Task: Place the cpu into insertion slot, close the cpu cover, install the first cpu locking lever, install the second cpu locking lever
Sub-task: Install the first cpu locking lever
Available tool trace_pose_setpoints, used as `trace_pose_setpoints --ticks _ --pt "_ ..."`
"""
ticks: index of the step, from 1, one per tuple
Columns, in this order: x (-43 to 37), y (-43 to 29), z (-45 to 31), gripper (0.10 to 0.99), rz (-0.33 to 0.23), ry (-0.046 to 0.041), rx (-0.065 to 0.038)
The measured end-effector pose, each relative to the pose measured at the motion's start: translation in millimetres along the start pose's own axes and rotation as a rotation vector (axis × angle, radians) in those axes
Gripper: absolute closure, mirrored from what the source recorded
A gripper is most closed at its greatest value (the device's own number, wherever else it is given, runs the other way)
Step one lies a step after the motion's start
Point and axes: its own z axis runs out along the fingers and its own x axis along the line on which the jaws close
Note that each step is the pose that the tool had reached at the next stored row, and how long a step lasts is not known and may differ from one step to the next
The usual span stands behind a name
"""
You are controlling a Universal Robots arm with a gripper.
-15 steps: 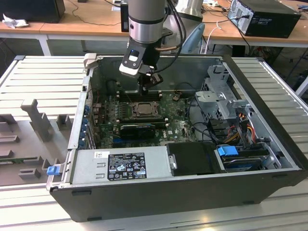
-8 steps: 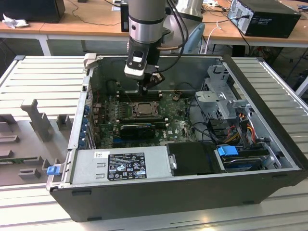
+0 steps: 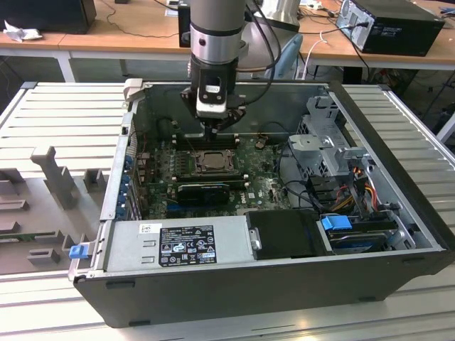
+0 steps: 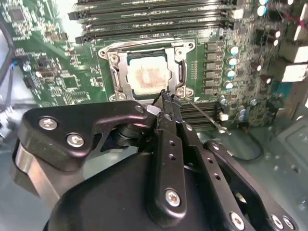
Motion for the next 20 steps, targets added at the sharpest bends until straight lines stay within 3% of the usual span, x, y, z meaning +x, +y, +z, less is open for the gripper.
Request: trace_pose_setpoints --ticks 3,16,20 --pt "-0.1 0.0 0.4 0.98 -0.065 0.0024 0.002" --pt "-0.2 0.0 2.0 0.98 -0.449 0.0165 0.017" --pt "-0.2 0.0 2.1 0.98 -0.51 0.0187 0.019"
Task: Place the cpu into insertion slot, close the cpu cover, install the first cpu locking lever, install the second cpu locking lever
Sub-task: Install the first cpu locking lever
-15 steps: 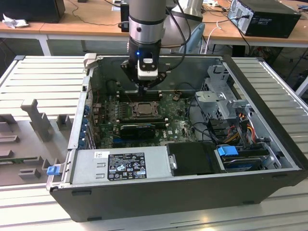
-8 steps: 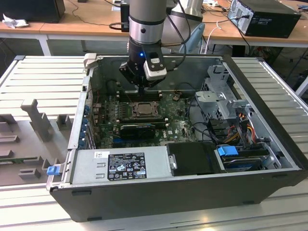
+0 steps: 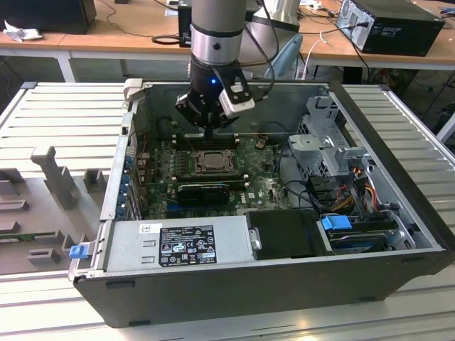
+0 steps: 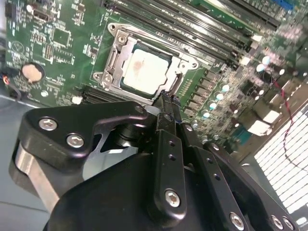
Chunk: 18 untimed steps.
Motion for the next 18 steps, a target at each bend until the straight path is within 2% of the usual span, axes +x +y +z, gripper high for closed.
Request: trace_pose_setpoints --ticks 7,9,13,18 --pt "0.5 -0.1 0.1 0.98 -0.114 0.0037 0.004" --pt "2.5 -0.2 0.2 0.98 -0.116 0.0011 0.003" --pt "15.3 -1.4 0.6 0.98 -0.117 -0.0101 -0.001" --pt "24.0 -2.2 1.0 0.98 -0.117 -0.0123 -0.001"
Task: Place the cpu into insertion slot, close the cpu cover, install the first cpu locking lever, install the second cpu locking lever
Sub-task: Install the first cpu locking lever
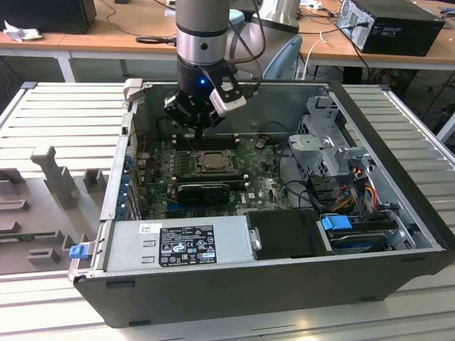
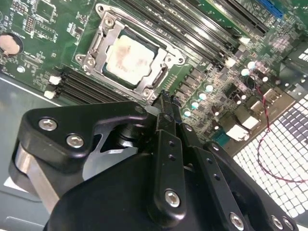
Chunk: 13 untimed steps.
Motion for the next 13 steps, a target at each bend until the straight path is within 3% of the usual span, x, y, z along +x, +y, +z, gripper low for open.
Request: trace_pose_setpoints --ticks 8,11,13 --pt "15.1 0.5 0.5 0.98 0.0 -0.0001 0.0" --pt "31.8 1.2 1.8 0.98 0.0 -0.0015 0.0" --pt "36.8 3.5 3.4 0.98 0.0 -0.0014 0.0"
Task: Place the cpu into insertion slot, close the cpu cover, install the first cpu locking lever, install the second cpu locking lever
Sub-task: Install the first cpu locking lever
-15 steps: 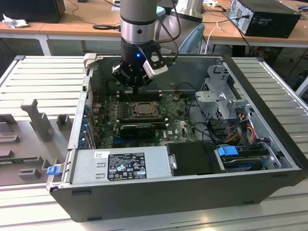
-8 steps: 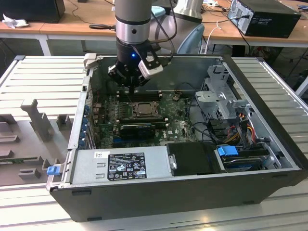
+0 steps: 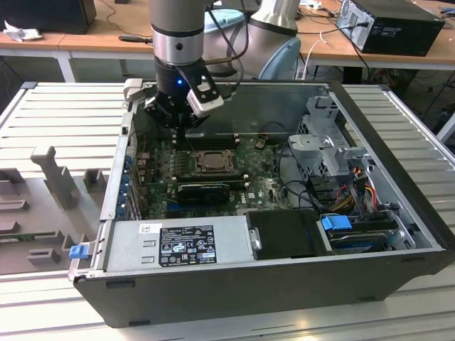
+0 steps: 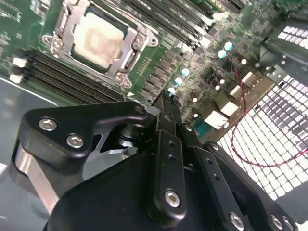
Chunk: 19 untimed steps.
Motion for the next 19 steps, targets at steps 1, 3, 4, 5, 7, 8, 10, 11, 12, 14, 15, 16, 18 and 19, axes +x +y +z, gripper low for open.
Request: trace_pose_setpoints --ticks 1,3,4,5,7,8,10,11,12,14,15,16,18,19 --pt "3.0 2.2 1.6 0.98 0.0 -0.0001 0.0" --pt "6.4 5.2 3.6 0.98 0.0 -0.0001 -0.001" --pt "7.4 6.5 4.5 0.98 0.0 0.0 -0.001" --pt "8.0 9.0 6.6 0.98 0.0 -0.0001 -0.001" --pt "8.0 14.4 9.4 0.98 0.0 -0.0002 -0.002" --pt "8.0 16.7 9.8 0.98 0.0 -0.0001 -0.002" --pt "7.9 22.5 10.4 0.98 0.0 -0.0001 -0.003" --pt "7.8 24.8 10.7 0.98 0.0 -0.0001 -0.004" --pt "7.7 28.1 11.2 0.98 0.0 -0.0002 -0.004" --pt "7.6 31.3 11.6 0.98 0.0 -0.0002 -0.004" --pt "7.6 32.3 11.8 0.98 0.0 -0.0001 -0.004" --pt "7.0 32.4 11.8 0.98 -0.001 -0.0001 -0.004" --pt "5.6 32.4 11.8 0.98 0.0 -0.0001 -0.004" --pt "4.8 32.4 11.8 0.98 0.0 -0.0002 -0.004"
